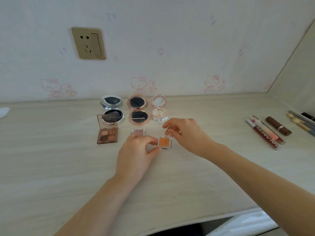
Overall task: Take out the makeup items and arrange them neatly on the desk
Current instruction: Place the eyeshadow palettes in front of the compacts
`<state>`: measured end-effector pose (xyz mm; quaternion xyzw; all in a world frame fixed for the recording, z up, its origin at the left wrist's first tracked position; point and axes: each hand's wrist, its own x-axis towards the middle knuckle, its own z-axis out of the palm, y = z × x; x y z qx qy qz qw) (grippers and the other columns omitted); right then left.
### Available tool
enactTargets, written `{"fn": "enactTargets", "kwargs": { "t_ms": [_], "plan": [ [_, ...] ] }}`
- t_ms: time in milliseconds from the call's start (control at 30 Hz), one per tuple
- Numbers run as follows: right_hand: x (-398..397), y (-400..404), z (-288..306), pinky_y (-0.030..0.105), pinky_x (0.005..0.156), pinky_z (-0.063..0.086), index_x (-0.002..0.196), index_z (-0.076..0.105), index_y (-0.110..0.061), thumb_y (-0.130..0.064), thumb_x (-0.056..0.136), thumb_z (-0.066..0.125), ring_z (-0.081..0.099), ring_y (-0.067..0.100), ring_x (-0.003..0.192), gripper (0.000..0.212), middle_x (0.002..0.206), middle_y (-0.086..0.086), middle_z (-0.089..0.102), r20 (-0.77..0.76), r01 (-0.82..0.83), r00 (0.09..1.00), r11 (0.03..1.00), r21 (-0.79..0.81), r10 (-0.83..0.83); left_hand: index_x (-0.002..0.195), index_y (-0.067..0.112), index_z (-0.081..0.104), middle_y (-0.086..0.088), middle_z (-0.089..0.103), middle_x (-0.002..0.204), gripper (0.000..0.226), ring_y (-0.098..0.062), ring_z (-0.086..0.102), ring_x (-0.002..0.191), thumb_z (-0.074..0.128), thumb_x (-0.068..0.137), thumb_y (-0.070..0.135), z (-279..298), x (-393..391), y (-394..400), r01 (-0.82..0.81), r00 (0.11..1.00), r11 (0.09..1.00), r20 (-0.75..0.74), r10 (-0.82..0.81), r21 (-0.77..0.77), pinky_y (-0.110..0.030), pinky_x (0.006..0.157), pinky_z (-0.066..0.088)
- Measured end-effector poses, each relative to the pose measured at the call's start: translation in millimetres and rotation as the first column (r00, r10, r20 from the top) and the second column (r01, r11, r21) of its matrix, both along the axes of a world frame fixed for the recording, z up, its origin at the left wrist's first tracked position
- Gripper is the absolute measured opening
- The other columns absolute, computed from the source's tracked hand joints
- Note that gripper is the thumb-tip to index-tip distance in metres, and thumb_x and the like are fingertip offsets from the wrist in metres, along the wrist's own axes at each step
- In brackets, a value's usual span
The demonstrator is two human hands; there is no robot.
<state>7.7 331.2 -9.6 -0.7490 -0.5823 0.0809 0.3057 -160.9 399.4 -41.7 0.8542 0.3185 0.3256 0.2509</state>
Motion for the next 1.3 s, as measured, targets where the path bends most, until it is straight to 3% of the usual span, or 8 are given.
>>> {"fn": "enactTargets", "kwargs": {
  "t_ms": [67, 200, 367, 567, 700, 900, 1100, 1300],
  "plan": [
    [-0.9, 1.5, -4.0, 0.025, 0.081, 0.049, 0.107, 0.067, -0.014, -0.008, 0.095, 0.050, 0.066, 0.012, 0.083, 0.022, 0.090, -0.004, 0.074, 0.069, -0.031, 0.997, 0.999, -0.011, 0.032, 0.086, 0.029, 0.074, 0.027, 0.048, 0.073, 0.015, -0.010, 0.057, 0.095, 0.079, 0.072, 0.031, -1.0, 1.7, -2.3, -0.025, 0.999, 0.998, -0.041, 0.027, 0.051, -0.031, 0.073, 0.049],
    [1.9, 5.4, -9.0, 0.023, 0.081, 0.047, 0.105, 0.068, -0.016, -0.009, 0.094, 0.051, 0.066, 0.012, 0.086, 0.021, 0.091, -0.004, 0.074, 0.070, -0.036, 0.997, 0.999, -0.017, 0.038, 0.080, 0.026, 0.074, 0.012, 0.066, 0.074, 0.010, -0.011, 0.053, 0.094, 0.078, 0.073, 0.031, -4.9, 5.2, -2.7, -0.037, 0.995, 0.986, -0.081, 0.050, 0.162, -0.026, 0.063, 0.043],
    [3.7, 8.0, -14.1, 0.025, 0.084, 0.047, 0.105, 0.068, -0.016, -0.010, 0.094, 0.052, 0.065, 0.012, 0.089, 0.020, 0.094, -0.007, 0.074, 0.076, -0.038, 0.996, 0.999, -0.035, 0.041, 0.082, 0.027, 0.074, 0.015, 0.069, 0.084, 0.007, -0.011, 0.049, 0.101, 0.075, 0.077, 0.033, -9.0, 6.5, 1.3, -0.024, 0.992, 0.981, -0.115, 0.047, 0.194, -0.022, 0.066, 0.037],
    [6.6, 11.3, -15.4, 0.014, 0.078, 0.044, 0.103, 0.068, -0.018, -0.008, 0.092, 0.052, 0.063, 0.005, 0.080, 0.022, 0.088, -0.007, 0.074, 0.022, -0.012, 1.000, 0.999, -0.043, 0.013, 0.080, 0.027, 0.076, 0.019, 0.070, 0.087, 0.003, -0.007, 0.050, 0.097, 0.075, 0.077, 0.027, -11.6, 7.6, 0.7, -0.004, 0.995, 0.983, -0.101, 0.022, 0.183, -0.022, 0.065, 0.042],
    [5.0, 12.0, -16.4, 0.019, 0.081, 0.046, 0.108, 0.067, -0.019, -0.011, 0.091, 0.052, 0.061, 0.005, 0.079, 0.023, 0.090, -0.005, 0.073, 0.020, 0.017, 1.000, 0.999, -0.041, -0.016, 0.078, 0.026, 0.075, 0.019, 0.071, 0.087, 0.002, -0.008, 0.053, 0.095, 0.076, 0.076, 0.026, -12.3, 7.4, 1.3, -0.001, 0.995, 0.983, -0.099, 0.020, 0.184, -0.023, 0.065, 0.045],
    [1.1, -7.9, -22.8, 0.025, 0.087, 0.047, 0.131, 0.050, -0.014, -0.018, 0.093, 0.053, 0.061, 0.013, 0.097, 0.038, 0.116, -0.001, 0.066, -0.011, 0.104, 0.994, 0.994, 0.009, -0.104, 0.080, 0.024, 0.076, 0.017, 0.071, 0.088, 0.004, -0.010, 0.052, 0.096, 0.074, 0.078, 0.026, -12.2, 8.6, 0.2, -0.005, 0.994, 0.979, -0.108, 0.028, 0.204, -0.022, 0.066, 0.041],
    [-13.1, -30.9, -35.5, 0.028, 0.099, 0.038, 0.145, 0.034, -0.017, -0.034, 0.094, 0.054, 0.048, 0.019, 0.124, 0.057, 0.133, 0.000, 0.056, 0.108, 0.072, 0.992, 0.996, -0.043, -0.067, 0.084, 0.019, 0.076, 0.013, 0.072, 0.089, 0.008, -0.016, 0.058, 0.096, 0.069, 0.082, 0.021, -8.2, 9.0, -6.2, 0.015, 0.991, 0.970, -0.136, 0.018, 0.241, -0.030, 0.069, 0.052],
    [-13.0, -26.9, -35.1, 0.031, 0.100, 0.037, 0.147, 0.031, -0.012, -0.026, 0.096, 0.052, 0.044, 0.022, 0.125, 0.057, 0.134, 0.003, 0.054, 0.144, 0.062, 0.988, 0.998, -0.028, -0.057, 0.088, 0.016, 0.076, 0.009, 0.073, 0.091, 0.013, -0.019, 0.057, 0.104, 0.064, 0.087, 0.020, -6.9, 13.0, -6.2, 0.043, 0.981, 0.948, -0.191, 0.019, 0.316, -0.032, 0.080, 0.050]
  ]
}}
